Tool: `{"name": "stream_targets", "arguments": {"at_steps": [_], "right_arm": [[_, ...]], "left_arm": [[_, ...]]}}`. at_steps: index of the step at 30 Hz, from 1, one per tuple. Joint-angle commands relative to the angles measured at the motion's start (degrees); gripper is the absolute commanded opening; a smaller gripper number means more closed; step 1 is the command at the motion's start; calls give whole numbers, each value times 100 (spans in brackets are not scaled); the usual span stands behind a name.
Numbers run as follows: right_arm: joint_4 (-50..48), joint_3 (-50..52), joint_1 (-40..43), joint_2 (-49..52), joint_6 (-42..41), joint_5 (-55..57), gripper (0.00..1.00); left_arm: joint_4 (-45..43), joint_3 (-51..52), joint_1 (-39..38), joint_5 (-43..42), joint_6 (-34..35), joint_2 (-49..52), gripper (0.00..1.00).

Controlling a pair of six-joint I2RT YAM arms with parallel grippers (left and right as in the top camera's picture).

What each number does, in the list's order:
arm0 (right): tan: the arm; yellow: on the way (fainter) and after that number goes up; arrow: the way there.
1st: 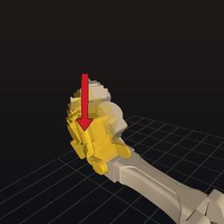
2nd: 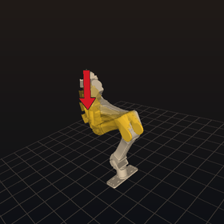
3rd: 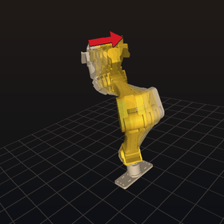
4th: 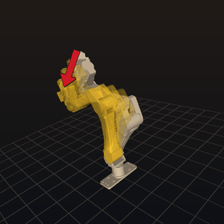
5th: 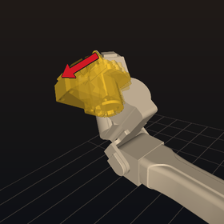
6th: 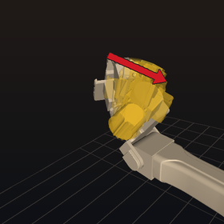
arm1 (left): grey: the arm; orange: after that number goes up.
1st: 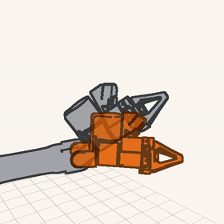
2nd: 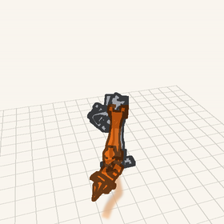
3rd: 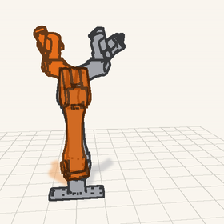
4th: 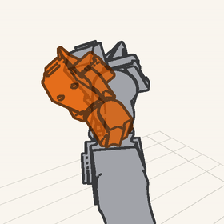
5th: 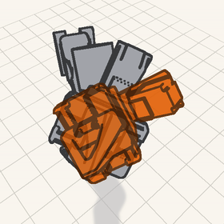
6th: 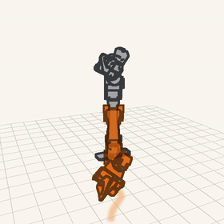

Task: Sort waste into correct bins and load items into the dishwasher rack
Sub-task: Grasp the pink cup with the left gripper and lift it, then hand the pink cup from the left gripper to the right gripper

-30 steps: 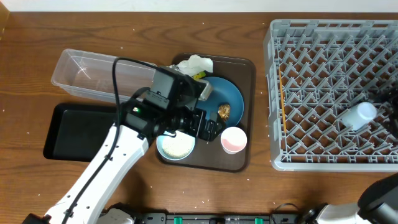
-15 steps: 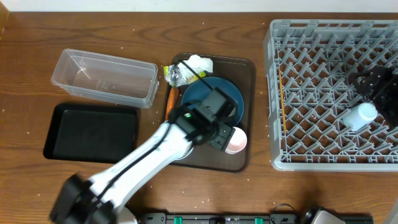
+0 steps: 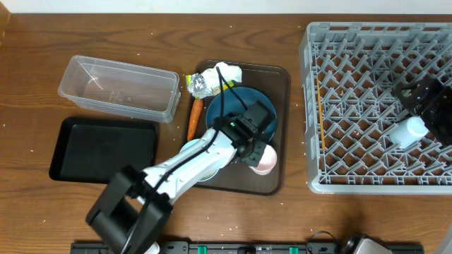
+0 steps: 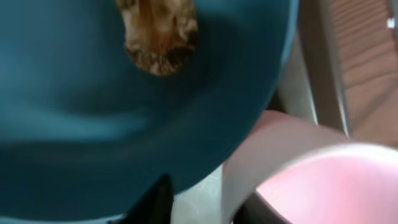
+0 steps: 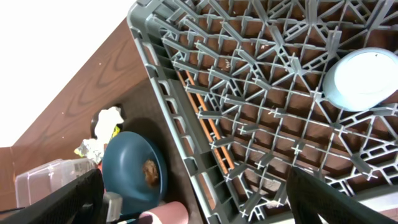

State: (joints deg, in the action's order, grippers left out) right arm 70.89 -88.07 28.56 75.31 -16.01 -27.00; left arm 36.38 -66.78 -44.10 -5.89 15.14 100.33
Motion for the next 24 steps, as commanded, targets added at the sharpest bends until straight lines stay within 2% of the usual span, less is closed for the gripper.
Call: {"name": "stream_targets", "arguments": {"at_steps": [1,5,7,12,18,24], "right_arm": [[7,-37,-50,2,90,28,87],[35,-37,-52,2,223,20,87],[44,-37,-63,0,605,-136,86],[-2,-37,-334,-11,1209,-691,86],[94,-37,-1241,-9,1991,-1648,86],[-52,-37,-2518,-9,3217,-3145,85]], "left_arm": [[20,-31,-7,-61,-2,-9,8],[323,-372,90,-400,-2,-306,6],[553,-647,284,-741,-7,-619,6],[492,-824,1200,-1897,-28,-1604,6],[2,-824,2448,-4708,-28,-2124,6],[-916,-824,2970,-6931,2,-2092,6]]}}
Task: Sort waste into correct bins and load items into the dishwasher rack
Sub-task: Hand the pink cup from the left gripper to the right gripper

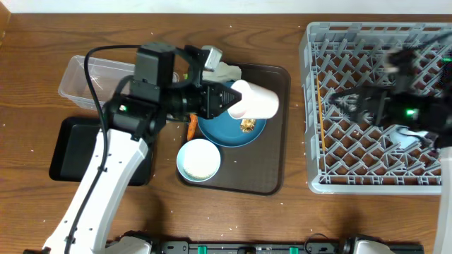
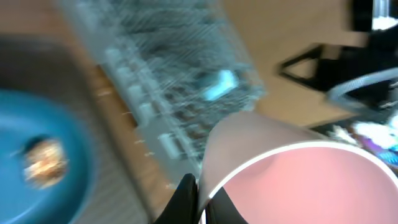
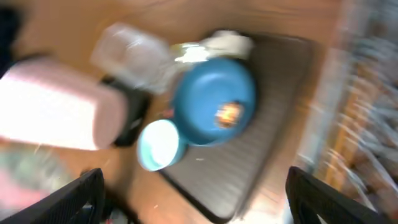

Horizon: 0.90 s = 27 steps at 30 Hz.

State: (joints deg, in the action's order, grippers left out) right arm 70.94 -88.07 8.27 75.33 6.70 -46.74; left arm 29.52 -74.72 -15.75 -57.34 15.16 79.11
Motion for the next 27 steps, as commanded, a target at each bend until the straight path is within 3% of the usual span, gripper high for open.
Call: {"name": "stream_targets", "arguments": {"at_steps": [1,5,14,20,24,25,26,27], "right_arm": [[-122,-37,-667,-11,1113,-1379,85],[-527,-37,-1283,-11,1386,-1821,84],[-1014,-37,-2203,7,1759,-2199,82],[-1005,-37,-2474,15,1534,-1543,59],[-940,-37,-2463,11,1497,-1259,53],[-944,-37,-2463,7,1495,-1259,52],[-944,-37,-2455,-2,1495,-1257,52],[-944,-37,-2433,-11,1467,-1255,50]], "left_arm": [[-367,-31,149,-2017,0,31,6],[-787,-31,146,-2691,24,31,6],[-841,-31,39,-2771,17,31,6],[-975,-31,24,-2752,17,28,6],[-1215,-31,24,-2704,22,28,6],[-1305,-31,24,-2706,26,28,9],[-1366,-31,24,-2704,26,28,39],[-1423,-31,24,-2704,26,28,62]]}}
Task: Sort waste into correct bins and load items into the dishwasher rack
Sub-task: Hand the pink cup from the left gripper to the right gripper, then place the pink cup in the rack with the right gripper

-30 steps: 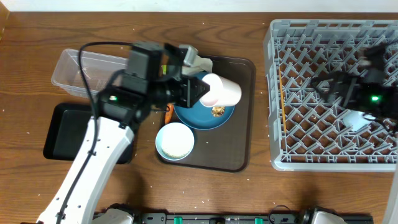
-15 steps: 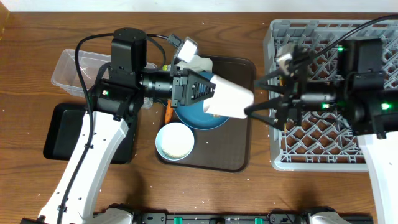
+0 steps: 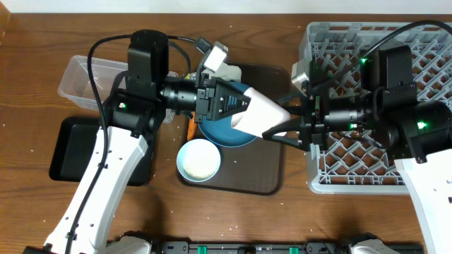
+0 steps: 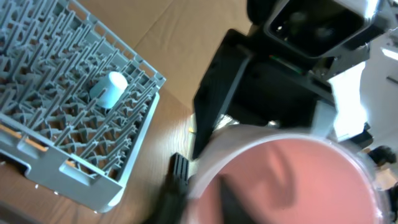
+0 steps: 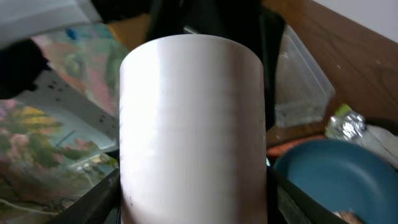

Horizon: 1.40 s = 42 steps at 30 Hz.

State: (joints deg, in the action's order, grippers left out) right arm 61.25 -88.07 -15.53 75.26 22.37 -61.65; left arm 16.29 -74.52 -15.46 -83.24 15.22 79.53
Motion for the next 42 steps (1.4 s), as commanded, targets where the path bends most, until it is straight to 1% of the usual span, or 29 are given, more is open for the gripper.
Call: {"name": "stream_targets", "arguments": {"at_steps": [1,5,7,9,12,15,18,19,21,25,28,31,36,42], "right_arm": [[24,-37,-11,-13,-170,297,50],[22,-37,372,-122,-772,859,47],[26,-37,697,-199,-1086,1086,46],[37,-37,1145,-295,-1633,1565,46],[153,-37,1961,-420,-2304,2304,47],[332,-37,2800,-452,-2905,2931,48],[544,-37,3654,-444,-3554,3541,48],[592,-37,3956,-444,-3724,3713,50],[636,-37,4492,-439,-3967,3919,49],[654,-37,5508,-350,-4402,4044,50],[662,-37,6057,-168,-4651,4046,50],[660,-37,6542,146,-4940,4124,50],[645,-37,7171,852,-5259,4118,49],[645,-37,7600,1720,-5320,3620,48]], "left_arm": [[-166,-50,-4,-114,17,-13,98],[-275,-50,177,197,48,-15,98],[-273,-50,385,365,240,-15,98],[-273,-50,616,448,468,-17,98],[-267,-50,822,448,507,-20,98],[-214,-50,835,568,509,-28,98],[31,-50,772,839,496,-66,98],[164,-50,752,986,446,-85,98],[474,-50,697,1311,208,-138,98],[1517,-50,461,2586,-310,-289,98],[2249,-50,173,3648,-577,-380,98],[2791,-50,-184,4625,-678,-431,98],[3123,-50,-595,5202,-815,-431,98],[3128,-50,-778,5294,-817,-431,98]]}}
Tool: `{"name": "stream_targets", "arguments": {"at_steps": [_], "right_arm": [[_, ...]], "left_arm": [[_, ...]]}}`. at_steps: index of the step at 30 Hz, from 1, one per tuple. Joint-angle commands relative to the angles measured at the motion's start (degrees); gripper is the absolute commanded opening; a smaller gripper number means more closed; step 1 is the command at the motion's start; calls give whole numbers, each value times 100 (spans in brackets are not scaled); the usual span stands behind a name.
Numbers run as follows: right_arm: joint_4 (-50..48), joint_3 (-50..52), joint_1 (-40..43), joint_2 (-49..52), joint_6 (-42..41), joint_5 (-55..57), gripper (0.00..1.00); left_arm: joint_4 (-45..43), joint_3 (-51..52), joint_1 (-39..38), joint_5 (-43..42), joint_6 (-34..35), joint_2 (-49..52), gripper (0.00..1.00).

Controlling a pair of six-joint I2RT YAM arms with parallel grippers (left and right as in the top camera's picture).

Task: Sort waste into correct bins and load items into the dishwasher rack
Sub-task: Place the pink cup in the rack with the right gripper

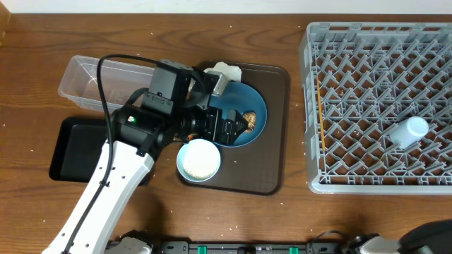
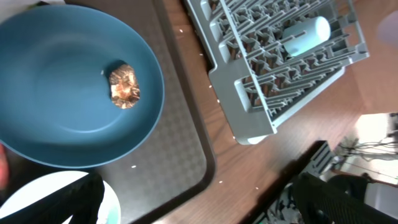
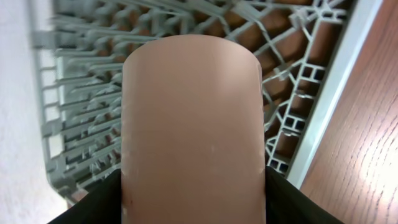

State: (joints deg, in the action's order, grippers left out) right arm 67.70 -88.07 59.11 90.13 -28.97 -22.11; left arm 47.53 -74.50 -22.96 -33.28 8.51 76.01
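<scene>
A pink cup [image 3: 189, 124] fills the right wrist view, with my right gripper [image 3: 193, 214] shut on it, one dark finger on each side. Behind it lies a corner of the grey dishwasher rack [image 3: 311, 124]. In the overhead view this arm and the cup are out of sight. My left gripper [image 1: 224, 129] hovers open and holds nothing above the blue plate [image 1: 256, 106], which carries a brown food scrap [image 2: 124, 86]. A white bowl [image 1: 198, 159] sits on the brown tray [image 1: 272, 166]. A pale cup [image 1: 409, 130] lies in the rack [image 1: 311, 106].
A clear plastic container [image 1: 116, 88] and a black tray [image 1: 85, 148] stand to the left of the brown tray. Crumpled white paper [image 1: 224, 70] lies at the plate's far edge. An orange stick [image 1: 319, 113] lies along the rack's left side.
The pink cup has passed from my left gripper to my right. The right arm has left the overhead view and holds the cup over the rack. My left gripper is open, low over the plate.
My left gripper was down at the pink cup on the tray, with the right arm over the rack. Then the left held the cup above the plate. Then both grippers met at the cup in mid-air. Now the right alone holds it.
</scene>
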Motion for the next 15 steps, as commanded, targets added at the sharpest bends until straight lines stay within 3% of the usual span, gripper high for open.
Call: {"name": "stream_targets", "arguments": {"at_steps": [1,8,15], "right_arm": [[-2,-37,177,385,-186,-461,49],[-149,-37,243,1034,-186,-791,54],[-157,-42,249,1172,-273,-973,71]], "left_arm": [[9,-52,-26,297,-146,-79,98],[22,-52,-26,341,-146,-79,98],[48,-52,-26,341,-144,-79,98]]}}
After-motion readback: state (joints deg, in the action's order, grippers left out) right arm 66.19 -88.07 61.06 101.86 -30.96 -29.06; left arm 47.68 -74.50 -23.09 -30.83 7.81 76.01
